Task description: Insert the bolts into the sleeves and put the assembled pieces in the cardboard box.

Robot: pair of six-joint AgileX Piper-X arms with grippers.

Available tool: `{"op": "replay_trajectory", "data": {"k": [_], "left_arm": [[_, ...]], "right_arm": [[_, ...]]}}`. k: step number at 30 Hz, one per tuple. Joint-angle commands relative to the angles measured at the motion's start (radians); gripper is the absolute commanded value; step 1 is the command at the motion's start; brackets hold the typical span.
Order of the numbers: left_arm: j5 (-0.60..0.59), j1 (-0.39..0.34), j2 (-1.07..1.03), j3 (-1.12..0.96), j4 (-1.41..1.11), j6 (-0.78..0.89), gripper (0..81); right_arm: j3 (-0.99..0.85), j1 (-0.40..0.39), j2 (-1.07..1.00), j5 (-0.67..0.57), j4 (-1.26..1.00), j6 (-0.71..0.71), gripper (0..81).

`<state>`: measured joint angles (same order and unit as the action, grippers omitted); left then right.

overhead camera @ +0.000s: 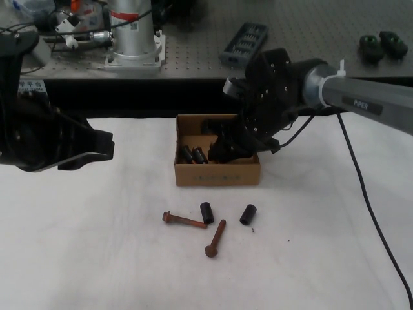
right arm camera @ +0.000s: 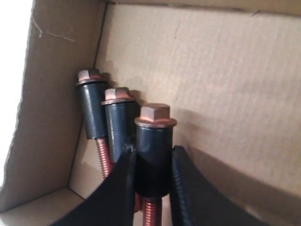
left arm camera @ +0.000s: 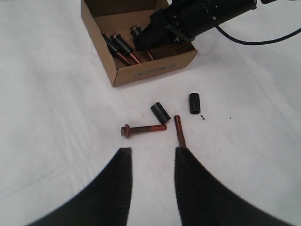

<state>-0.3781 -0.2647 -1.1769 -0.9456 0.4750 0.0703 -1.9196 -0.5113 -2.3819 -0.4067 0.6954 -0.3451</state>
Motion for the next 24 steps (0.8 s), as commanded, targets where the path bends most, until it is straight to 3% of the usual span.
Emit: {"op": "replay_trajectory", "data": {"k": [1,4,17,24], "left_arm": [[0.008,0.002,0.011,-0.004,0.002,-0.011,23.0],[0.008,0.002,0.011,-0.004,0.002,-0.011,23.0],[0.008,0.002,0.011,-0.004,0.002,-0.034,23.0],[0.013,0.002,0.011,-0.004,0.002,-0.055,23.0]], "right_arm": [[-0.014,-0.003,0.004,-0.022,0.002,0.009,12.2],[-0.014,-0.003,0.004,-0.014,0.002,-0.01,23.2],[-0.014,-0.003,0.047,-0.007,0.079,0.029,23.2],[-0.014,-0.003,0.172,0.14,0.25,0.167,23.2]]}}
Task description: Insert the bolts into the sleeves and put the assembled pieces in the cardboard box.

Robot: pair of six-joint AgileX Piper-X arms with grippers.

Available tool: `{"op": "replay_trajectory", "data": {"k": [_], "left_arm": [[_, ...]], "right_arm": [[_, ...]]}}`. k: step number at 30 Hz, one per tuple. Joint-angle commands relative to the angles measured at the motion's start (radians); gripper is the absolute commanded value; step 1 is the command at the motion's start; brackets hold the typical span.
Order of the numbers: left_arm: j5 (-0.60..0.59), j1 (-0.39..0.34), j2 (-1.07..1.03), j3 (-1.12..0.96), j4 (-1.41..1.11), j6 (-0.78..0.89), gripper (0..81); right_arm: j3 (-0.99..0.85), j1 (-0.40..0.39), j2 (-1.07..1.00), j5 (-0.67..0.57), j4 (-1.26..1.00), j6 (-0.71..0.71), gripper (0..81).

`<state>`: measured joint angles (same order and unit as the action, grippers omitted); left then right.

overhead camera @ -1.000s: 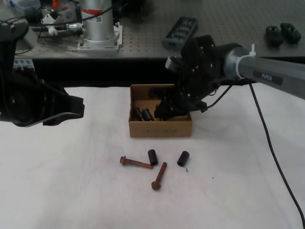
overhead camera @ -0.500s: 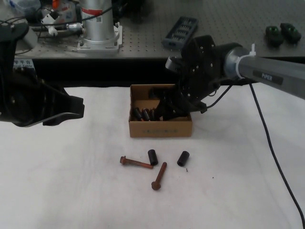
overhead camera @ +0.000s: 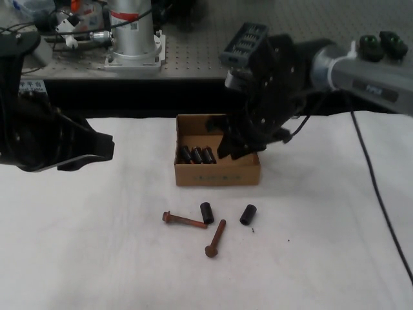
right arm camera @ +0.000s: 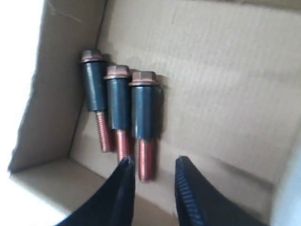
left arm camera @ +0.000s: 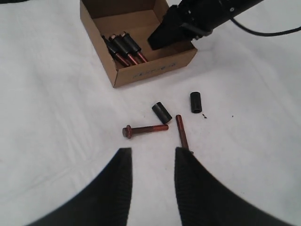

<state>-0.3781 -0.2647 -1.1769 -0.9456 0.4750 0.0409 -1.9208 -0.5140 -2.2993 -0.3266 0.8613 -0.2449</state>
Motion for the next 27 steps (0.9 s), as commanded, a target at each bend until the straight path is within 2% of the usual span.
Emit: {"op": "replay_trajectory", "data": {"k": [1,5,9,13,16,19,21,25,27], "left_arm": [[0.021,0.002,0.011,-0.004,0.002,-0.026,23.0],[0.046,0.002,0.011,-0.004,0.002,-0.026,23.0],[0.06,0.002,0.011,-0.004,0.002,-0.026,23.0],[0.06,0.002,0.011,-0.004,0.002,-0.026,23.0],[0.06,0.002,0.011,-0.004,0.015,-0.026,23.0],[0.06,0.002,0.022,-0.004,0.054,-0.028,23.0],[0.06,0.002,0.029,-0.004,0.075,-0.041,23.0],[0.06,0.002,0.042,-0.004,0.086,-0.049,23.0],[0.06,0.002,0.046,-0.004,0.086,-0.049,23.0]], "right_arm": [[-0.013,0.0,0.106,0.076,0.117,0.085,23.2],[-0.013,0.0,0.169,0.093,0.223,0.113,22.2],[0.001,-0.031,0.207,0.091,0.273,0.129,13.0],[0.069,-0.115,0.235,0.101,0.269,0.131,11.6],[0.127,-0.188,0.235,0.202,0.21,0.133,11.6],[0.177,-0.243,0.235,0.249,0.116,0.125,11.6],[0.197,-0.259,0.232,0.249,0.082,0.125,13.6],[0.2,-0.256,0.207,0.252,0.095,0.085,30.9],[0.2,-0.242,0.195,0.259,0.095,0.067,34.8]]}}
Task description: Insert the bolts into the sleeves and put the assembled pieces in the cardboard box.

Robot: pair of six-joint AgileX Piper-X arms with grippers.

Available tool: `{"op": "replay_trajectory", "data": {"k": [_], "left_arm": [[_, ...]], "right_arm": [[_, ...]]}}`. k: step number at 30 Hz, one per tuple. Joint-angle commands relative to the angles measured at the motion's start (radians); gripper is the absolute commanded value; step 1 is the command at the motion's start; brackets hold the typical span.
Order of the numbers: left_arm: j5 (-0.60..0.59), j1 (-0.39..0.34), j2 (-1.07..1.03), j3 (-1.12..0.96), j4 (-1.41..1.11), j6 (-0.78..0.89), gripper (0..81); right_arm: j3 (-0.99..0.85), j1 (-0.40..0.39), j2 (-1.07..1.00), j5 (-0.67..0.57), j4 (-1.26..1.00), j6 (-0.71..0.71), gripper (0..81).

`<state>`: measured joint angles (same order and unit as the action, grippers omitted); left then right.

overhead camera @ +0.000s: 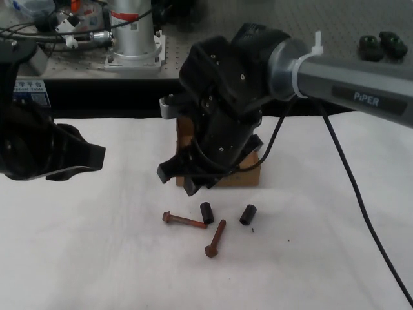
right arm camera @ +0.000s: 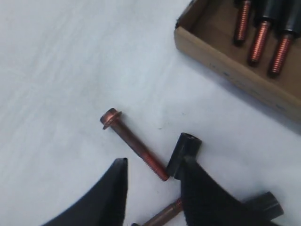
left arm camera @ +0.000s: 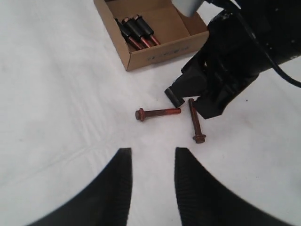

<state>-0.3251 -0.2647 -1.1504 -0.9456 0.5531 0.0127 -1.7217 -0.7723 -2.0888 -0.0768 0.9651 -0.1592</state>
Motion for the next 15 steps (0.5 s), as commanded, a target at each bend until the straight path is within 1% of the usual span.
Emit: {"op": "replay_trajectory", "data": {"k": [1,5,15], "left_arm": [[0.007,0.002,0.019,-0.004,0.008,-0.02,23.0],[0.007,0.002,0.021,-0.004,0.014,-0.02,23.0],[0.007,0.002,0.021,-0.004,0.022,-0.02,23.0]], "right_arm": [[0.0,0.024,-0.021,0.017,-0.007,-0.022,34.0],[0.0,0.038,-0.041,0.017,-0.006,-0.018,28.4],[-0.002,0.039,-0.106,0.015,-0.012,-0.002,28.6]]}}
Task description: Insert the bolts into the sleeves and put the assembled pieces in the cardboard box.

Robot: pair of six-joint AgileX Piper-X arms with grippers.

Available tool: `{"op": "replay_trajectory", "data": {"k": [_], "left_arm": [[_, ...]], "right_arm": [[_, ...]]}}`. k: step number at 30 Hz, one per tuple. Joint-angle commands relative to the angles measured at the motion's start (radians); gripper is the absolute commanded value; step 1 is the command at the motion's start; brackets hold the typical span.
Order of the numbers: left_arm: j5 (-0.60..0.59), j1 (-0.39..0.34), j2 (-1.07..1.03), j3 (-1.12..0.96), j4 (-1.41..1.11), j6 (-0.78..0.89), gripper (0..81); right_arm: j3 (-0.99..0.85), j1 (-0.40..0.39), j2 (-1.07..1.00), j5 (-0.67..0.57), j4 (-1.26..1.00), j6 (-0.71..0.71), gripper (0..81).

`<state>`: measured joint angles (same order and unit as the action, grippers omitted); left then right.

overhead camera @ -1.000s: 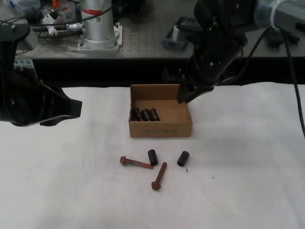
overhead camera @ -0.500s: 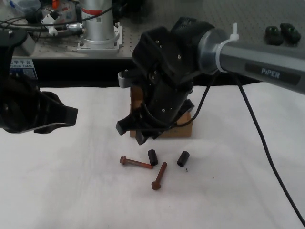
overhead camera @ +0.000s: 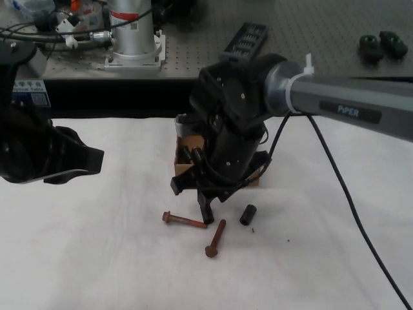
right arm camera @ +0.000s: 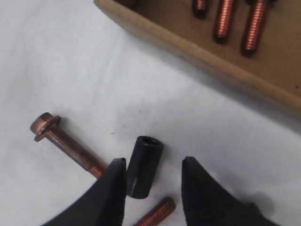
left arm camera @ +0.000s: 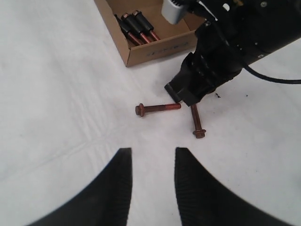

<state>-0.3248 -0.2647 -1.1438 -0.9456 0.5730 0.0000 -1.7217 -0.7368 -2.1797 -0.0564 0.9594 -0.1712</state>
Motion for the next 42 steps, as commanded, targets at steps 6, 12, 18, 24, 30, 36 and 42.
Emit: {"op": "replay_trajectory", "data": {"k": [6,12,18,24,30,36,42], "left_arm": [[0.006,0.002,0.014,-0.004,0.002,-0.008,23.0],[0.006,0.002,0.014,-0.004,0.003,-0.008,23.0],[0.006,0.002,0.014,-0.004,0.012,-0.008,23.0],[0.006,0.002,0.014,-0.004,0.012,-0.008,23.0],[-0.002,0.002,0.014,-0.004,0.016,0.0,23.0],[-0.002,0.002,0.014,-0.004,0.016,0.034,23.0],[-0.009,-0.003,0.0,-0.004,-0.001,0.305,23.0]], "right_arm": [[-0.002,0.003,-0.048,-0.005,-0.006,0.008,28.6],[-0.002,0.001,-0.066,-0.013,-0.001,0.008,28.6],[-0.002,0.001,-0.069,-0.027,0.003,0.006,18.4],[-0.002,0.001,-0.061,-0.027,0.016,0.008,2.8],[-0.003,0.001,0.013,-0.016,0.037,0.022,2.8],[0.02,0.001,0.15,0.005,0.075,0.086,2.8],[0.151,0.001,0.333,0.068,0.049,0.124,2.8]]}}
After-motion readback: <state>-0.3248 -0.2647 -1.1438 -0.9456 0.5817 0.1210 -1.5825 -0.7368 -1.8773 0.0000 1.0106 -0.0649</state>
